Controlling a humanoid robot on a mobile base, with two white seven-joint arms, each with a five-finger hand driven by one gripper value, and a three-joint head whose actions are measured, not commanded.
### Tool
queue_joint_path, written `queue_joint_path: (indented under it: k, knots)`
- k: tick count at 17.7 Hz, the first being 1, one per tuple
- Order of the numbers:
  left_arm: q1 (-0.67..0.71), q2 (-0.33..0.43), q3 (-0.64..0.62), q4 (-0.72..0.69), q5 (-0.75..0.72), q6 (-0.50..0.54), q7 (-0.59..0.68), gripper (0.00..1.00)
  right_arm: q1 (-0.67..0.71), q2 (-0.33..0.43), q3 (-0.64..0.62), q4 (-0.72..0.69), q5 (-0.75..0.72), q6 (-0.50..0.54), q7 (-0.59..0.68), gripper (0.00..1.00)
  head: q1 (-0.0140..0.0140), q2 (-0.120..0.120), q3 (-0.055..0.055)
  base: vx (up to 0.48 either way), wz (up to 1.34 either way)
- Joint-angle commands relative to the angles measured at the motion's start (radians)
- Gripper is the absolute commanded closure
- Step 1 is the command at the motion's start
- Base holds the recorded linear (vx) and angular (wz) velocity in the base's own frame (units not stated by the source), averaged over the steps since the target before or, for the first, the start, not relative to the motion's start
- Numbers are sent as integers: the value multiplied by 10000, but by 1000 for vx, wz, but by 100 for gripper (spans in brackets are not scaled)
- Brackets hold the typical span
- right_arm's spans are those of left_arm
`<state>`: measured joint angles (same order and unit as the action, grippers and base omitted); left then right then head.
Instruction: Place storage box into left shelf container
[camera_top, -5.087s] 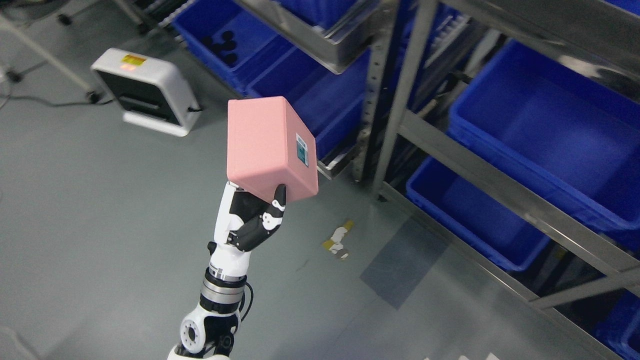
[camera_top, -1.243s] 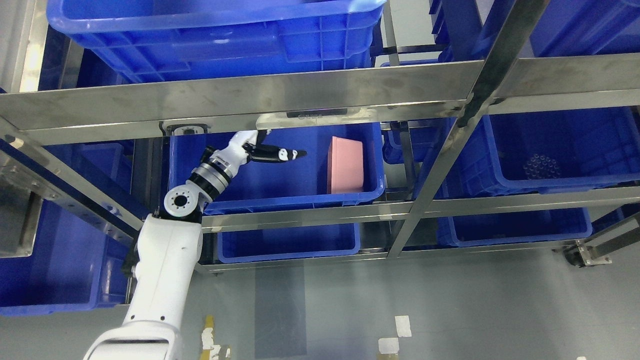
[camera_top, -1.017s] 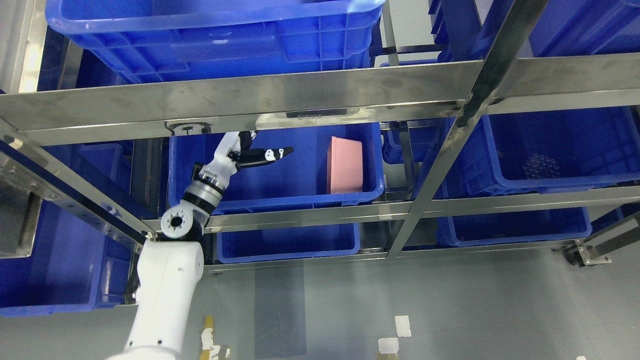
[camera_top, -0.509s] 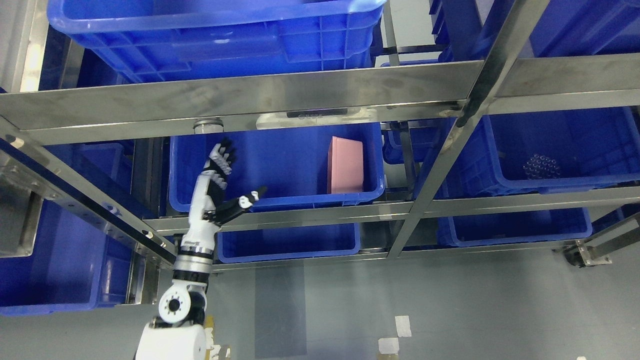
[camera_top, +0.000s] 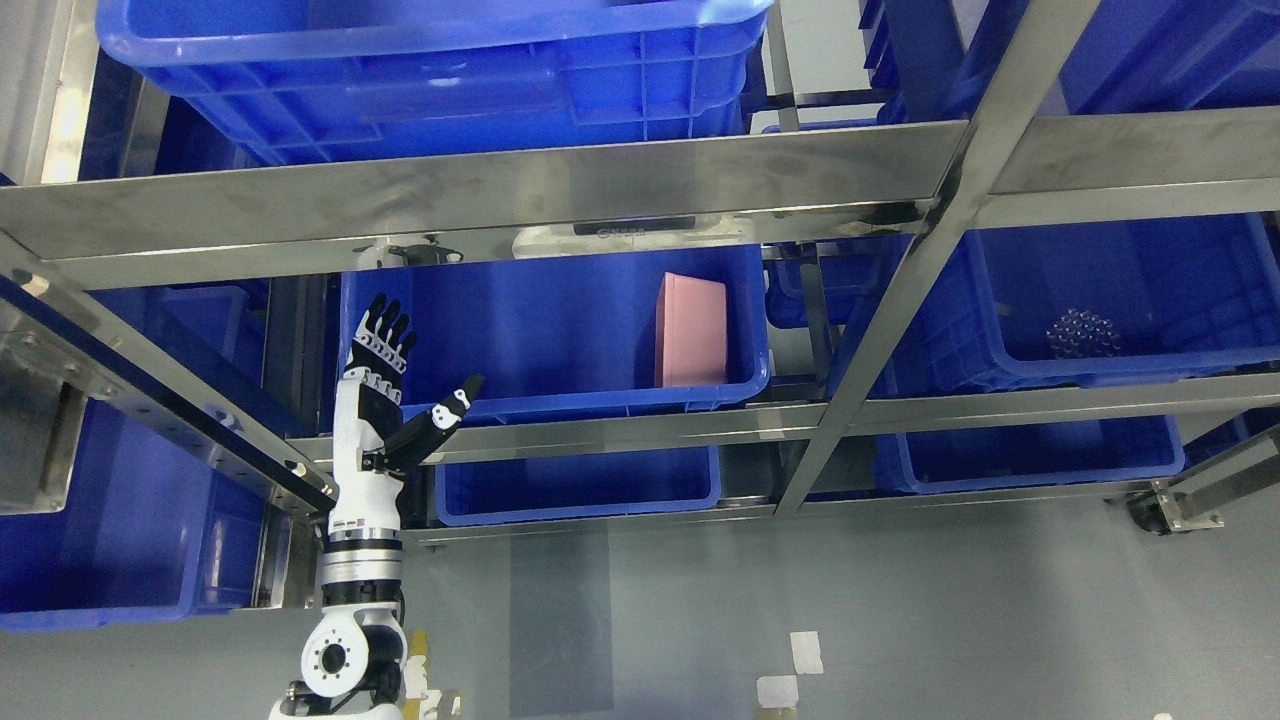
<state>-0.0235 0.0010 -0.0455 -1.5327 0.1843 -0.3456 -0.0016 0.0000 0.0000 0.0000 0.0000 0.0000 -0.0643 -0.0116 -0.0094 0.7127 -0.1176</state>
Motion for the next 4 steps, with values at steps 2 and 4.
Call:
queue_joint_path:
  k: [2, 4]
  knots:
    - [-87, 165, 41, -1455, 44, 296, 16, 5, -77, -175, -30, -175, -15, -1, -7, 0, 0, 0, 0, 0, 0]
    - [-102, 165, 41, -1455, 44, 296, 31, 4, -77, -175, -30, -175, -15, -1, -22, 0, 0, 0, 0, 0, 0]
